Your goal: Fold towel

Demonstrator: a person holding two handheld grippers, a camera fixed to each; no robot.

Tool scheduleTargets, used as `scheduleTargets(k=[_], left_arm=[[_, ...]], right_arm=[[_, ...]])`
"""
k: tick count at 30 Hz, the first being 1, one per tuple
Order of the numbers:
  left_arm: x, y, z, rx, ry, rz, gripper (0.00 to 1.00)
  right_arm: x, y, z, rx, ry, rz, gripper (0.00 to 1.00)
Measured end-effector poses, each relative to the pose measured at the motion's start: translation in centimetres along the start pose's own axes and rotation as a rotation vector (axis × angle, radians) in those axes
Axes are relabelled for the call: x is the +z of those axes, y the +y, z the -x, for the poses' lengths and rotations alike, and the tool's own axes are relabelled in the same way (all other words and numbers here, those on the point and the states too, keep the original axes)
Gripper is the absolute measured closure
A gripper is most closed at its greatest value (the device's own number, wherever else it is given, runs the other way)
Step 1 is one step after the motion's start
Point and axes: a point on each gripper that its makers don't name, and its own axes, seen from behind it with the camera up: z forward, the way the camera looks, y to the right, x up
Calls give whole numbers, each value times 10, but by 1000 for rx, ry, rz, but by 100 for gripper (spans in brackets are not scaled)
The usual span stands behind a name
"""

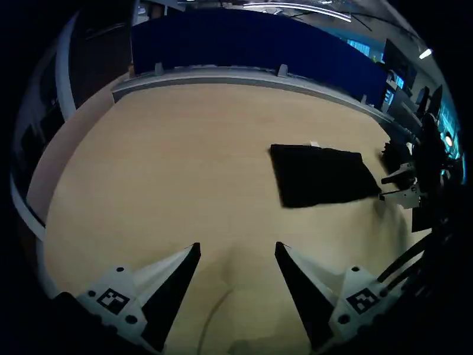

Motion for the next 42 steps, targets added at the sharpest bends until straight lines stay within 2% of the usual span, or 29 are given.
scheduleTargets(k=[2, 7, 12, 18, 24, 32, 38, 42], left_arm=[[-4, -1, 8, -7, -11, -5, 7], [-12, 0, 19, -14, -22, -12, 7], [-15, 2, 25, -26, -27, -10, 7], [-17, 3, 27, -25, -29, -11, 6], [-21, 2, 29, -23, -29, -11, 6], [-24, 1, 27, -30, -20, -7, 6], [-28, -1, 22, -38, -4, -4, 7], [-32, -4, 16, -43, 16, 0, 6]], right_arm=[[2, 0, 2, 2, -4, -5, 19], [5, -4, 3, 13, -6, -28, 40], [6, -3, 4, 13, -6, -24, 72], [7, -7, 8, 10, -19, -32, 85], [8, -8, 7, 18, -26, -22, 90], [1, -7, -11, 21, 13, -8, 92], [-11, -4, -42, 19, 61, 3, 92], [-19, -5, -70, -10, 94, 10, 92]])
